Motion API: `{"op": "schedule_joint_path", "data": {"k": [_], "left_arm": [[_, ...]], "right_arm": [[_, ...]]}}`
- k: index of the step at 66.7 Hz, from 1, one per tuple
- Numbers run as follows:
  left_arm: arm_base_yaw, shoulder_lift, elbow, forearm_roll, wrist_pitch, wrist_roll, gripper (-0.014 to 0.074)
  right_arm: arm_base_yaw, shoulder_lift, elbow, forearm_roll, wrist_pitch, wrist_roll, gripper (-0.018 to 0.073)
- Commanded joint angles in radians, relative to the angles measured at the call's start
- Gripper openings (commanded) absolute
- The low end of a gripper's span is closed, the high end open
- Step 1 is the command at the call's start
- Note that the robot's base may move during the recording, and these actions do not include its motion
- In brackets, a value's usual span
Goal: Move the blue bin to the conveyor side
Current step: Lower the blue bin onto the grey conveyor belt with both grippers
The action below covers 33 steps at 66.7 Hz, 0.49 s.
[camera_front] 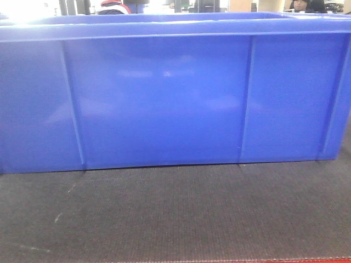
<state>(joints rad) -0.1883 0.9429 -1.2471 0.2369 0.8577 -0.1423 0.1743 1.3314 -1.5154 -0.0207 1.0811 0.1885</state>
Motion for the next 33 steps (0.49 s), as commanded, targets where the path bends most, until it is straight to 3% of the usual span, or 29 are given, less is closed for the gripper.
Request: {"op": "schedule_joint_path", "data": {"k": [1,10,33], "left_arm": [[-0.004,-0.085,0.11,0.005,-0.107,-0.05,0.0002],[-0.004,-0.201,0.274,0.005,-0.158,-0.053,0.0004],[-0.004,-0.497,0.603,0.001,-0.266,-0.079,0.0004]], "right_arm": [[-0.036,-0.063,0.105,-0.011,-0.068,-0.023,-0.0088],[-0.04,-0.168,0.295,-0.011,-0.171,-0.074,-0.0088],[-0.04,-0.581,0.763,-0.017,-0.52,-0.086,-0.0088]]}}
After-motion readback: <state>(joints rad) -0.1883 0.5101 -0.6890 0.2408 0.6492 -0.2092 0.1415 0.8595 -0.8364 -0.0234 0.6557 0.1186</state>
